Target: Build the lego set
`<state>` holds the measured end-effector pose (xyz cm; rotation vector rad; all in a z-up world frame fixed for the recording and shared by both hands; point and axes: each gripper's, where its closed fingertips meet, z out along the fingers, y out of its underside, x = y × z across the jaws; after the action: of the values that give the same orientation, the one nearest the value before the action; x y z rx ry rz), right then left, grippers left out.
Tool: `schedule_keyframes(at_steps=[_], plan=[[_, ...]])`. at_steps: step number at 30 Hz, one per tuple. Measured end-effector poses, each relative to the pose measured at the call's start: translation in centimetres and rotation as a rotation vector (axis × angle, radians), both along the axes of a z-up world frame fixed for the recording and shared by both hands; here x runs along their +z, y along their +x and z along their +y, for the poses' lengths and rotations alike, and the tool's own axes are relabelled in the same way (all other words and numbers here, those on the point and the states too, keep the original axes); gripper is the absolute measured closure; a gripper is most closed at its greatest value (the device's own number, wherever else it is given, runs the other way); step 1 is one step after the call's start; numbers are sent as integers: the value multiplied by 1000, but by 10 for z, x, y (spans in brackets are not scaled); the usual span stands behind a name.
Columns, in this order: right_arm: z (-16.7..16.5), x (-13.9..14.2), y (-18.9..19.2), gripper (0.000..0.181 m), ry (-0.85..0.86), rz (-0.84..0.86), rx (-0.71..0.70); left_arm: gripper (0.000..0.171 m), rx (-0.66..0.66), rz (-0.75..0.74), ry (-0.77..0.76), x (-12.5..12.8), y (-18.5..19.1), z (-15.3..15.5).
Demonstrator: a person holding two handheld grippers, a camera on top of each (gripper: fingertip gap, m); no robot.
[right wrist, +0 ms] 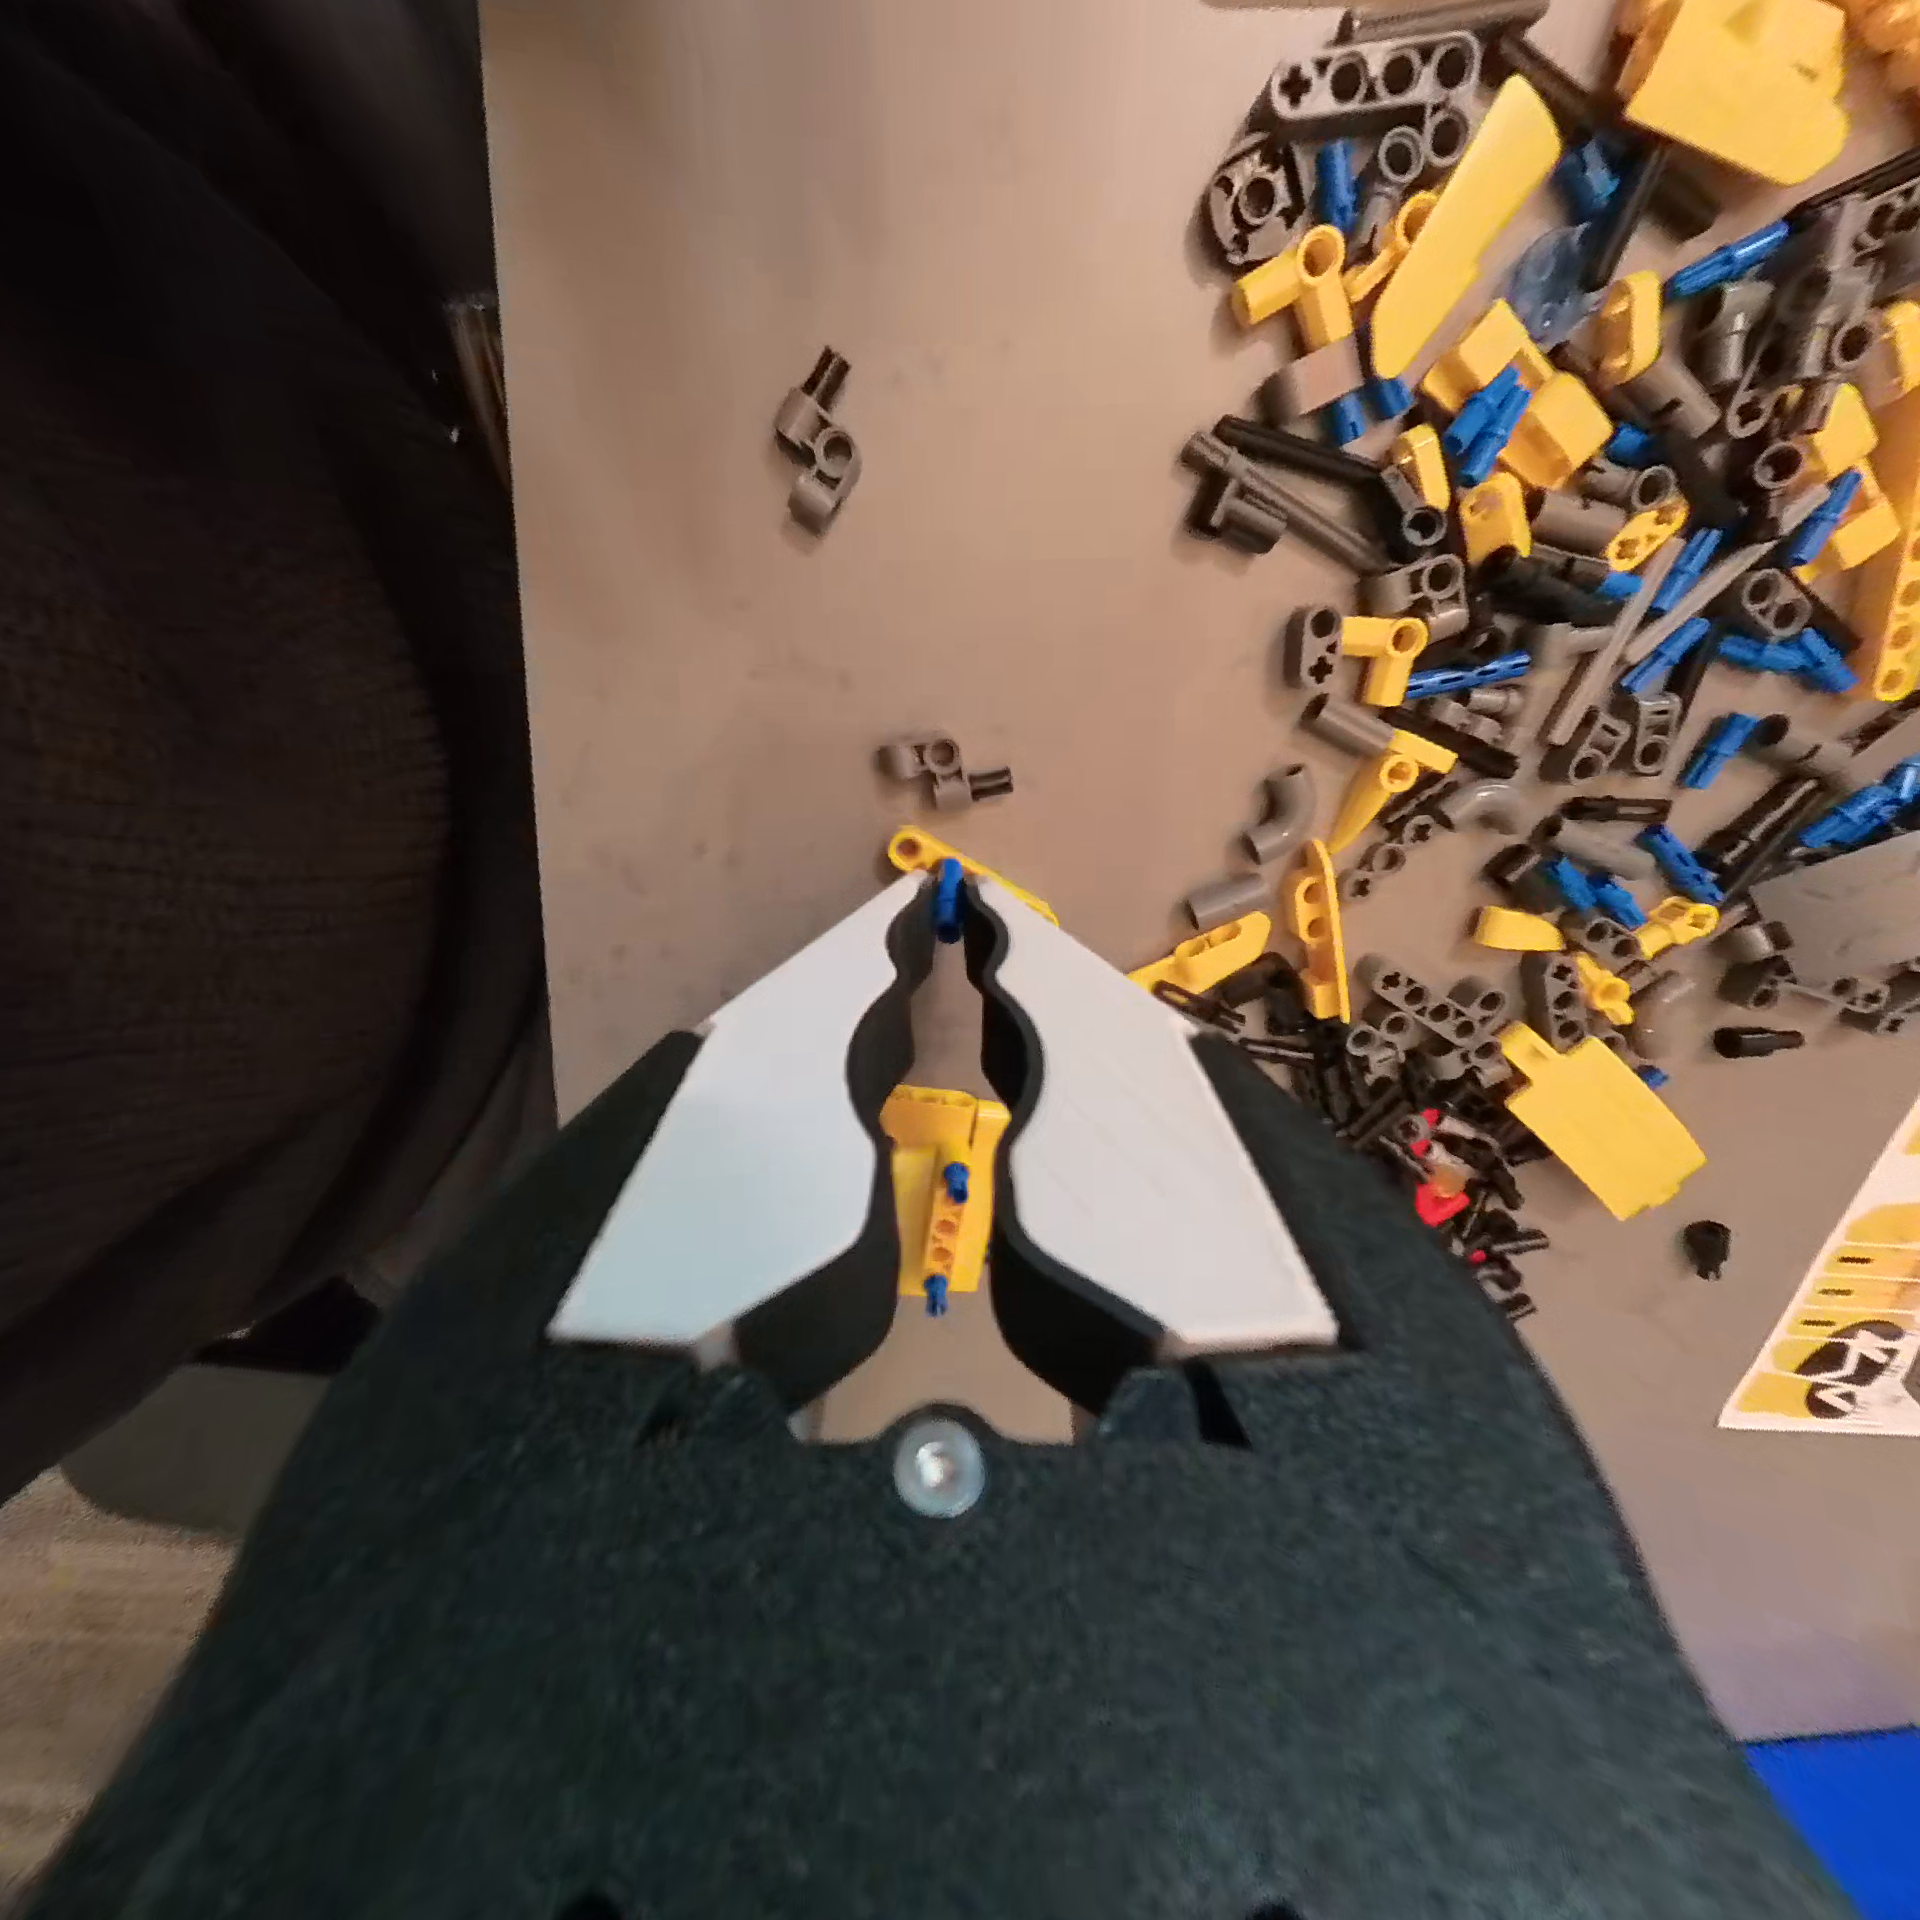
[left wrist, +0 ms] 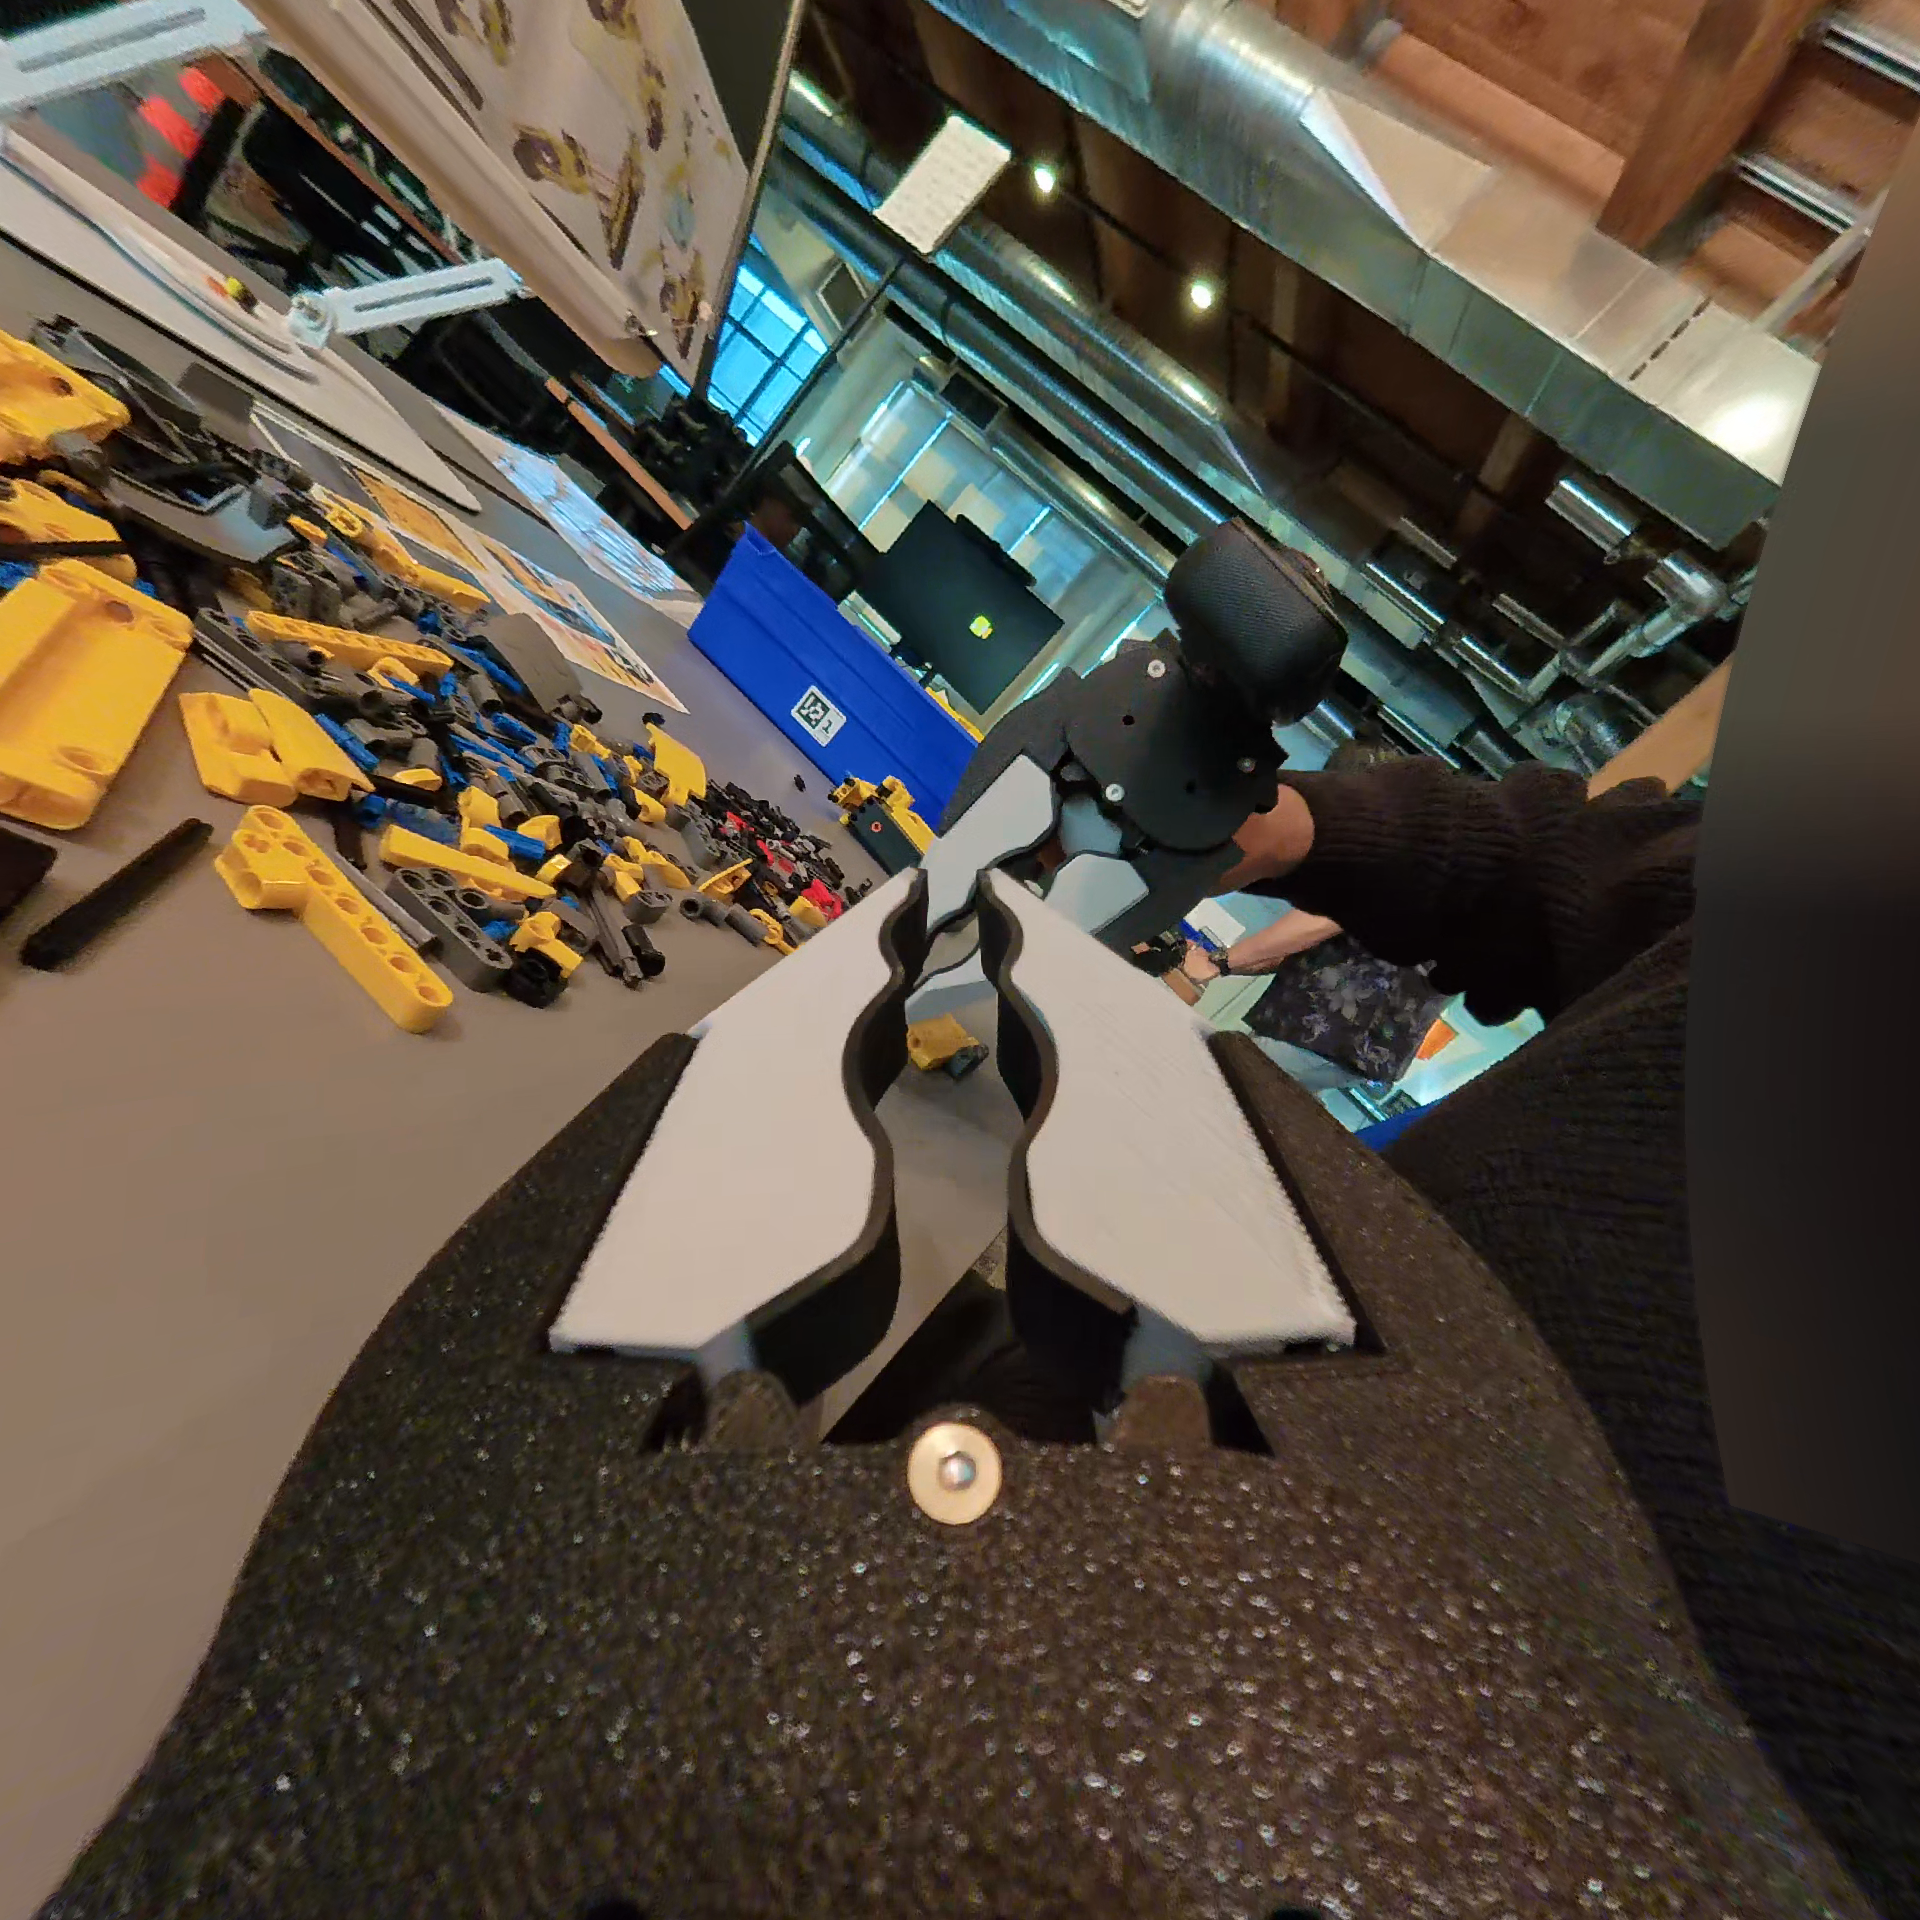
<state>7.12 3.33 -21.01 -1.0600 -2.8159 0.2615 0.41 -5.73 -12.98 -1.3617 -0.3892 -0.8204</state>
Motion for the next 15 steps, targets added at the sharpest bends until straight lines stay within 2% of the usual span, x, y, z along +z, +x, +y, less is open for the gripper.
schedule_keyframes(at_steps=[9,15], plan=[[0,-5,3,177,53,-78,-4,163,1,-32,-4,-7,-7,-1],[0,-6,2,177,81,-137,-16,163,12,2,-26,-9,-6,0]])
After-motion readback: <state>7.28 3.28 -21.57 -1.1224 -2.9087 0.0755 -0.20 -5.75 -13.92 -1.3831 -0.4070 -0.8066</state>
